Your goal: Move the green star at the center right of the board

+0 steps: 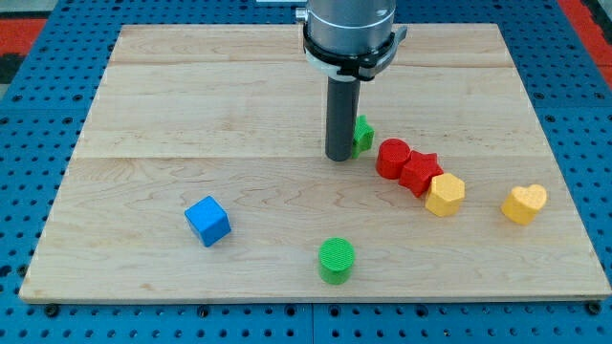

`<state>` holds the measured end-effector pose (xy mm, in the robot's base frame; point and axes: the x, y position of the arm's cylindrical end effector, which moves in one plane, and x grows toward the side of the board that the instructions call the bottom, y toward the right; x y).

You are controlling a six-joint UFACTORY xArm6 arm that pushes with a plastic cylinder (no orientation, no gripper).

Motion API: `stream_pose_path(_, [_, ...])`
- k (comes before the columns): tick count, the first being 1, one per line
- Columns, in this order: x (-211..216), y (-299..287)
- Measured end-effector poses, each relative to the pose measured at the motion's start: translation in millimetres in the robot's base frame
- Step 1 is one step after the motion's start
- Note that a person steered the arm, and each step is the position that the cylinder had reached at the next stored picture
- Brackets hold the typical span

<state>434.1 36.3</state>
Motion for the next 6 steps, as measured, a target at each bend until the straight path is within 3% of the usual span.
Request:
stream_pose_path(1, [-21, -30])
stream_pose_path(2, [-33, 73])
stream_pose_path(4, [-34, -14])
stream_pose_path(5, [-29, 75])
stream_pose_path(6, [-10, 111])
